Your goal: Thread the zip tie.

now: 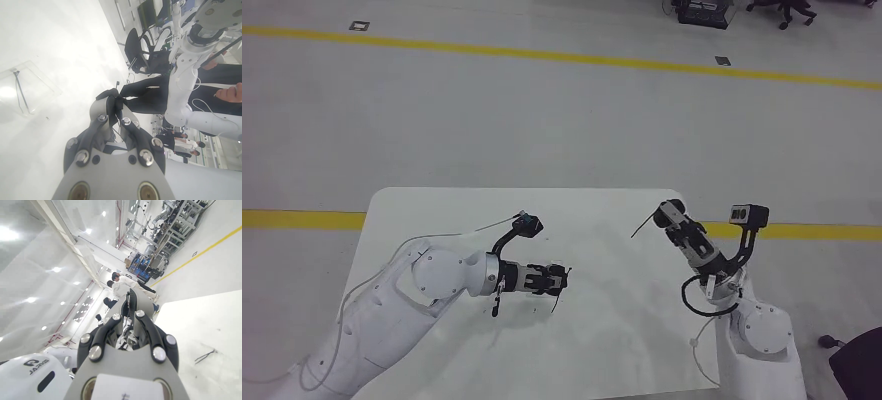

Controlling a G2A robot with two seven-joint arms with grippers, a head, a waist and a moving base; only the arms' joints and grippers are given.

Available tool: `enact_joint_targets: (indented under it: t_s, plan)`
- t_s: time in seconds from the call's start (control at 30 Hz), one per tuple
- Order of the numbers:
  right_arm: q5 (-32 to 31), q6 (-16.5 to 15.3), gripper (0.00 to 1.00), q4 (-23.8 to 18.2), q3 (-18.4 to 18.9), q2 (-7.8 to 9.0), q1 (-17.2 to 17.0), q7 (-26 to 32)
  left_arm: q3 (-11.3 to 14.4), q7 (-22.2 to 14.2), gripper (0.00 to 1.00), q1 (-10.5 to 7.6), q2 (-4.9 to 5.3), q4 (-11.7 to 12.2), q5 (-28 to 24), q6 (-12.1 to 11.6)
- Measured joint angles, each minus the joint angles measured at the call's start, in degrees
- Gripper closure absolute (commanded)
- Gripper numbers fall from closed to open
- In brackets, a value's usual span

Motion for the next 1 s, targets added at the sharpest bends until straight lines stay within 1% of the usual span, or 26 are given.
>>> enact_joint_targets:
  t_s: [0.17,0.33,0.53,0.7,0.87,1.0]
  plan:
    - [-4.19,0.0,1.0,-2.49,-1.56,-0.75,-0.42,-0.94,0.0,0.0,1.0,0.0,0.0,0.0,0.0,0.0]
    - [-5.7,0.0,1.0,-3.29,-2.59,-1.45,-1.08,-0.88,0.0,0.0,1.0,0.0,0.0,0.0,0.0,0.0]
    - [-9.42,0.0,1.0,-4.47,-3.04,-2.07,-2.1,-0.86,0.0,0.0,1.0,0.0,0.0,0.0,0.0,0.0]
    - [-13.36,0.0,1.0,-5.8,-4.08,-2.27,-3.26,-4.36,0.0,0.0,1.0,0.0,0.0,0.0,0.0,0.0]
    - [-17.73,0.0,1.0,-6.85,-5.5,-1.98,-4.57,-11.39,0.0,0.0,1.0,0.0,0.0,0.0,0.0,0.0]
    - [-17.68,0.0,1.0,-6.83,-5.51,-1.97,-4.58,-11.19,0.0,0.0,1.0,0.0,0.0,0.0,0.0,0.0]
